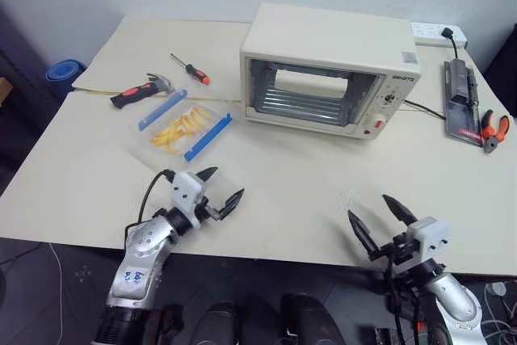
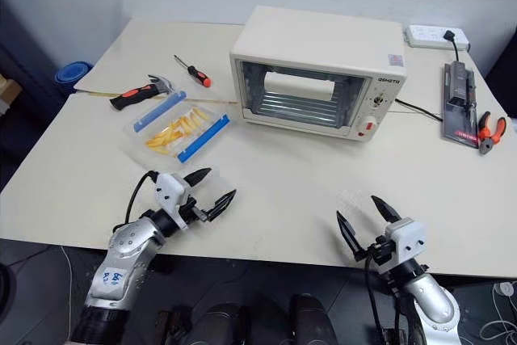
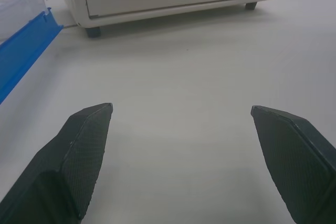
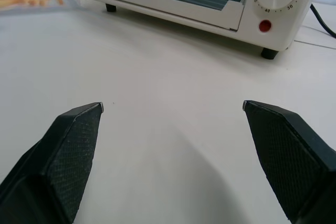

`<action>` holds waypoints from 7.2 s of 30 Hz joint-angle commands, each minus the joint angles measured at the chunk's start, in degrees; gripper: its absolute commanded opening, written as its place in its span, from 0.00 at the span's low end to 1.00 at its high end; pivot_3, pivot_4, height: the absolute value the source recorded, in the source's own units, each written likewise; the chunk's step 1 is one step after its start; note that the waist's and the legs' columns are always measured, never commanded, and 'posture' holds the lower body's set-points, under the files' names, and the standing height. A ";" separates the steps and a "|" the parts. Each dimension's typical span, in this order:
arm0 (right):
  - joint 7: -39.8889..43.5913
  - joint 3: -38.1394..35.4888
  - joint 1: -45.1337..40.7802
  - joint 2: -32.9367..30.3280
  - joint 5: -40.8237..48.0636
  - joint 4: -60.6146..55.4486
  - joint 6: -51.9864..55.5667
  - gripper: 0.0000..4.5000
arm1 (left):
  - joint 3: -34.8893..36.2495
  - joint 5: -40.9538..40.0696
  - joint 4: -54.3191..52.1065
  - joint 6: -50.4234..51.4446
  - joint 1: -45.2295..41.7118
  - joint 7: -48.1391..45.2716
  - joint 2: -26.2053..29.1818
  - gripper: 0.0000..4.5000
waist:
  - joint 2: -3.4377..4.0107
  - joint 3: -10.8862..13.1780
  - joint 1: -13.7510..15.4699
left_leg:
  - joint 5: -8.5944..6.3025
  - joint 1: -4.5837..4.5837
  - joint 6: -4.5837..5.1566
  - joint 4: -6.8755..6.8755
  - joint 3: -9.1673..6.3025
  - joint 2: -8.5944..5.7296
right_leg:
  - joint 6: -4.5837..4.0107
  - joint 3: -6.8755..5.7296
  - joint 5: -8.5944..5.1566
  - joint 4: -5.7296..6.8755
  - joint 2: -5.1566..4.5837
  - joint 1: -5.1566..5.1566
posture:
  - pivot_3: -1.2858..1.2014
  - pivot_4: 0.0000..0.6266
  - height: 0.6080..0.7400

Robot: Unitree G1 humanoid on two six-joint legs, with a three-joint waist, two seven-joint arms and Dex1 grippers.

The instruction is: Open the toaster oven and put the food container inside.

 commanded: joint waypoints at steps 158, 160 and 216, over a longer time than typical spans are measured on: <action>19.31 1.62 -21.76 -14.81 6.29 -3.05 4.29 1.00 | 20.48 -34.74 16.89 69.11 -39.67 29.99 27.53 0.00 | -0.21 0.16 0.84 | -0.12 -0.13 -0.22 0.81 -0.33 0.03 | 0.04 -0.18 0.05 0.01 0.14 0.35 | 0.52 0.24 1.00; 19.27 1.13 -21.07 -14.92 6.27 -2.76 4.16 1.00 | 18.15 -34.72 16.51 71.03 -41.27 25.70 29.15 0.00 | -0.21 0.16 1.28 | -0.12 -0.14 -0.21 0.81 -0.34 0.02 | 0.04 -0.18 0.05 -0.01 0.10 0.36 | 0.52 0.24 1.00; 4.69 12.79 -33.29 -14.24 -2.05 -0.78 30.91 0.05 | -4.46 -4.03 32.21 5.26 -39.34 -21.52 -1.41 0.00 | -0.29 0.21 1.44 | 0.09 -0.59 0.09 0.78 -0.27 -0.08 | 0.07 -0.07 0.06 0.13 0.05 -0.14 | 0.52 0.24 1.00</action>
